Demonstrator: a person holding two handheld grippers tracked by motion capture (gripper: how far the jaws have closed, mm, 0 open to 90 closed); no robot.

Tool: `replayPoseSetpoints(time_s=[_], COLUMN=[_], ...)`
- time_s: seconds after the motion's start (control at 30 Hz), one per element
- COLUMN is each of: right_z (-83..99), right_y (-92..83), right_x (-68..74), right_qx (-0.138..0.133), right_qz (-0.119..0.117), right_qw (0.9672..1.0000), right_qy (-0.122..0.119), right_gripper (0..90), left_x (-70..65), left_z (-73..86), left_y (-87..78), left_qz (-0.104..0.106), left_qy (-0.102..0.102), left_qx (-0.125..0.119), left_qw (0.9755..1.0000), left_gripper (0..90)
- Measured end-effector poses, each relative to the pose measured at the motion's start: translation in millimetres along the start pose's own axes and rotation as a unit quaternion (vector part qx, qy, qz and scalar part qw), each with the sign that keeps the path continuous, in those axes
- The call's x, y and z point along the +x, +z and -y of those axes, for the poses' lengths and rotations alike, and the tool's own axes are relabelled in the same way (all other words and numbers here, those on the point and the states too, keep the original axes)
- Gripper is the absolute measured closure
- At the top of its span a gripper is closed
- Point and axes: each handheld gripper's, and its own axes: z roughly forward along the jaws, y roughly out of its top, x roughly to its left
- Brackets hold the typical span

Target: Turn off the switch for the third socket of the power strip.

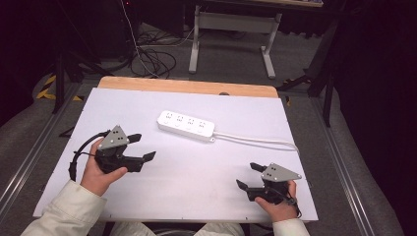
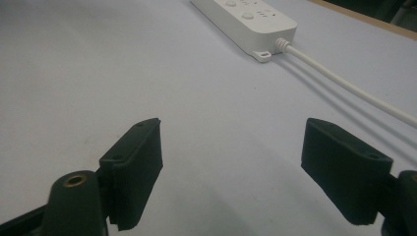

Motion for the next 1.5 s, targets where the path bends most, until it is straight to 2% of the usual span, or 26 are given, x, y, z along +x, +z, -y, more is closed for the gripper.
replayPoseSetpoints(time_s=[0.23, 0.5, 0.73, 1.07, 1.1, 1.23, 1.27, 1.4, 1.47, 1.5], right_z=[0.0, 0.4, 0.8, 0.8, 0.8, 0.6, 0.5, 0.4, 0.4, 0.4], right_y=[0.0, 0.4, 0.2, 0.4, 0.4, 0.9, 1.1, 0.8, 0.7, 0.7], right_x=[0.0, 0.0, -0.7, -0.7, -0.7, -0.3, -0.2, 0.0, -0.2, -0.1], right_qx=[0.001, 0.002, 0.001, 0.001, 0.001, -0.001, -0.001, -0.002, -0.002, -0.002], right_qz=[-0.001, -0.002, -0.003, -0.004, -0.004, -0.006, -0.007, -0.007, -0.007, -0.007], right_qw=[1.0000, 1.0000, 1.0000, 1.0000, 1.0000, 1.0000, 1.0000, 1.0000, 1.0000, 1.0000], right_qy=[0.000, 0.000, -0.001, -0.001, -0.001, 0.000, -0.001, -0.001, -0.001, -0.001], right_gripper=[23.9, 23.9, 23.9, 23.8, 23.8, 23.8, 23.8, 23.8, 23.8, 23.8], left_x=[2.0, 5.6, 4.5, 7.4, 7.1, 6.1, 6.3, 9.5, 12.8, 14.8], left_z=[-16.2, -31.7, -39.5, -47.6, -48.6, -52.7, -53.8, -56.1, -55.9, -55.7], left_y=[10.1, 21.6, 33.5, 51.6, 53.6, 61.0, 62.7, 70.9, 76.2, 78.6], left_qz=[0.003, 0.014, 0.001, -0.007, -0.002, -0.003, 0.001, -0.007, 0.005, 0.003], left_qy=[0.007, -0.005, 0.014, 0.011, 0.008, 0.005, -0.001, -0.016, -0.029, -0.030], left_qx=[0.008, 0.010, 0.018, 0.022, 0.026, 0.032, 0.032, 0.026, 0.029, 0.028], left_qw=[0.9999, 0.9998, 0.9997, 0.9997, 0.9996, 0.9995, 0.9995, 0.9995, 0.9991, 0.9991], left_gripper=[25.1, 28.4, 29.3, 34.4, 35.5, 47.4, 51.0, 67.2, 74.2, 78.3])
